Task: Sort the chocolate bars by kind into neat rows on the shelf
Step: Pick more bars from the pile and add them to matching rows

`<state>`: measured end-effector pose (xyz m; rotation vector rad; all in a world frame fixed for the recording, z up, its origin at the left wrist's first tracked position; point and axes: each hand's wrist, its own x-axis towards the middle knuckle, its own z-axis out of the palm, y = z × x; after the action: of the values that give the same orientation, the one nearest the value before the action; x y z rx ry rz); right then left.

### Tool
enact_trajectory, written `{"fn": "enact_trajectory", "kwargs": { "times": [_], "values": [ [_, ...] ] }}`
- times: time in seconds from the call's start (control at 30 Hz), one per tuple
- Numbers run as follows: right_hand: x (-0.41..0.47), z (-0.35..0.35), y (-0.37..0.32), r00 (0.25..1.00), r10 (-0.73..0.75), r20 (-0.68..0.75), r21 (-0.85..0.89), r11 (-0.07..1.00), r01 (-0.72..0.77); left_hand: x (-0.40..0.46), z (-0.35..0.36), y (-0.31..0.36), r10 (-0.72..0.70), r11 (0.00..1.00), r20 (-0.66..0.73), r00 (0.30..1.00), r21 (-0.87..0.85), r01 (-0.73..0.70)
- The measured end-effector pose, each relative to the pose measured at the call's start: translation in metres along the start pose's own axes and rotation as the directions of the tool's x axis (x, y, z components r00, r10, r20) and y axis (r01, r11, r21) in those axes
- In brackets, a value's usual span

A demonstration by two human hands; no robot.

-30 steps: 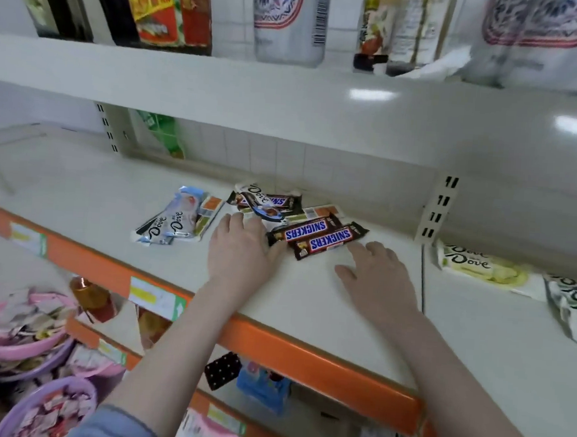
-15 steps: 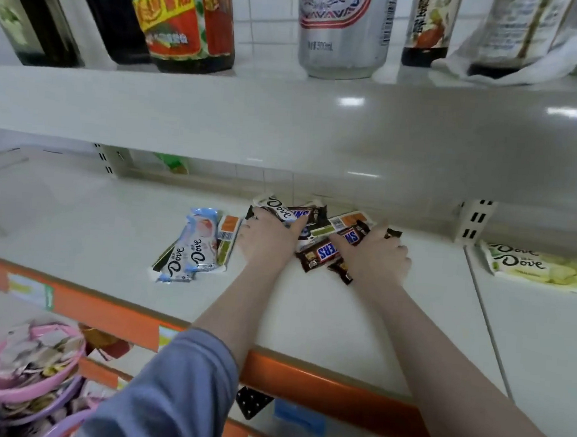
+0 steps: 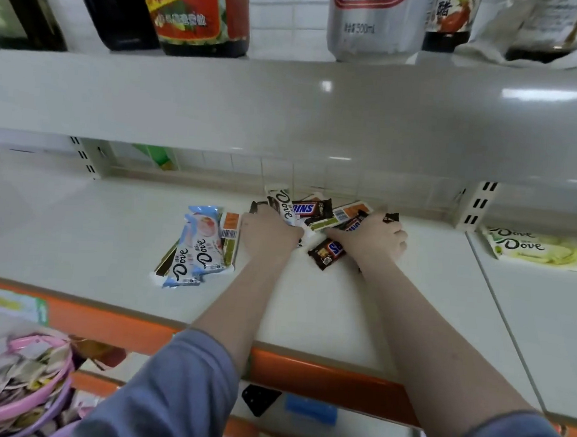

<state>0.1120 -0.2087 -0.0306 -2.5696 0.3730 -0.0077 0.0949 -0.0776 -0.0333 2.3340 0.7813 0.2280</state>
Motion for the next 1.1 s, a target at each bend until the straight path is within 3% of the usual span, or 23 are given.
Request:
{"fn": "enact_trajectory", "kwargs": {
  "times": [0.23,0.43,0.57,0.63,0.7,0.8,1.1],
  "values": [
    [-0.002,-0.018,0.006,0.997,-0.036,0.074,-0.001,0.999,0.037,-0.006,-0.008,-0.004,0.118,0.987,0.117,0.986,-0.122,-0.104],
    [-0.018,-0.036,0.038,0.983,-0.105,0.153,0.068,0.993,0.096,-0.016,-0.018,-0.01,0.198,0.975,0.306,0.931,0.034,-0.218],
    [-0.037,-0.052,0.052,0.967,-0.191,0.171,0.026,0.982,0.189,-0.028,-0.035,-0.01,0.245,0.964,0.441,0.864,-0.014,-0.267],
    [-0.047,-0.056,0.053,0.964,-0.217,0.156,-0.054,0.972,0.228,-0.037,-0.043,-0.01,0.243,0.97,0.51,0.825,-0.153,-0.191],
    [-0.056,-0.056,0.052,0.958,-0.233,0.169,-0.15,0.954,0.259,-0.044,-0.047,-0.014,0.26,0.916,0.601,0.756,-0.4,0.003],
    [-0.064,-0.056,0.05,0.953,-0.228,0.201,-0.192,0.944,0.267,-0.048,-0.046,-0.023,0.305,0.684,0.716,0.628,-0.623,0.378],
    [-0.079,-0.06,0.047,0.955,-0.16,0.249,-0.152,0.968,0.201,-0.069,-0.046,-0.032,0.251,0.466,0.718,0.65,-0.678,0.569]
  ]
}}
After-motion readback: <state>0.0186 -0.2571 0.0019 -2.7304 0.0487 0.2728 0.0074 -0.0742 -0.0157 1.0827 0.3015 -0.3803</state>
